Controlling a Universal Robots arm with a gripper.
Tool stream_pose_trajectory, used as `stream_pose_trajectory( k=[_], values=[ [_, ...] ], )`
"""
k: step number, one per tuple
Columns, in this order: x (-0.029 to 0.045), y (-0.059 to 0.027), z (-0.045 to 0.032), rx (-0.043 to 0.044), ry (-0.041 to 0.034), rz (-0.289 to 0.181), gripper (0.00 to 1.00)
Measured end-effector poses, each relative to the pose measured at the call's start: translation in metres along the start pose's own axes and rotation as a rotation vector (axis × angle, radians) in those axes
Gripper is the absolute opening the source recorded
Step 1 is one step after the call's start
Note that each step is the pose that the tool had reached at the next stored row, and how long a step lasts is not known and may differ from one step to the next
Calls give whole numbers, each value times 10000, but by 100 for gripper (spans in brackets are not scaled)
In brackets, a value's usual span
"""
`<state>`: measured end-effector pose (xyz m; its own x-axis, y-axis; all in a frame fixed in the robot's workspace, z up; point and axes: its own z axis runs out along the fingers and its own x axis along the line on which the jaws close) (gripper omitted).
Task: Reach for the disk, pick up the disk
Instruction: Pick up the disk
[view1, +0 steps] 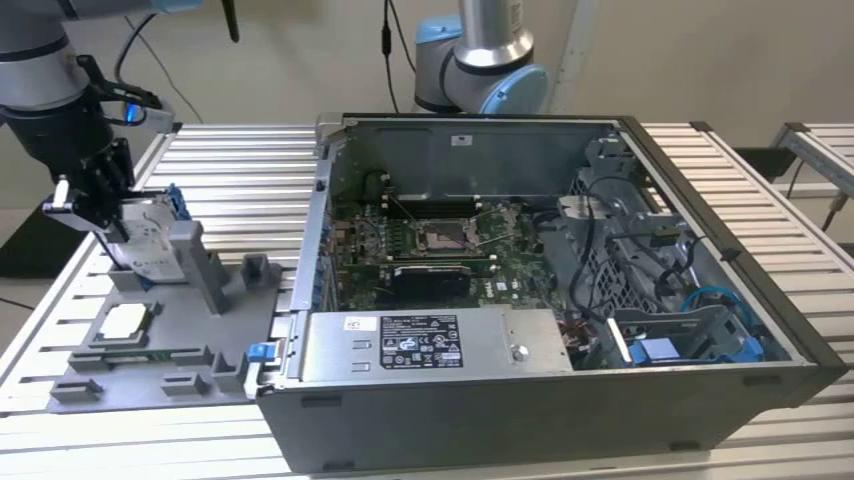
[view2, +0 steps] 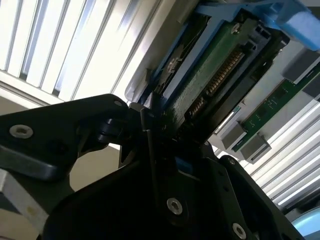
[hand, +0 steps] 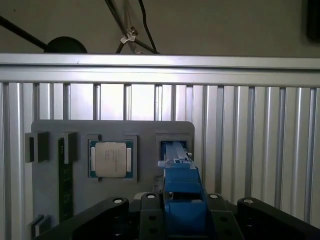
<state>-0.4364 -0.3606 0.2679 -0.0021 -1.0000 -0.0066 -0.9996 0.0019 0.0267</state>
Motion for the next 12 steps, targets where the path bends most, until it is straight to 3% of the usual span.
stream_pose_trajectory(
  k=[5,12],
  values=[
    [0,1,-25,-1,0,-3,0],
    [-1,5,-175,-1,1,-16,0]
  ],
)
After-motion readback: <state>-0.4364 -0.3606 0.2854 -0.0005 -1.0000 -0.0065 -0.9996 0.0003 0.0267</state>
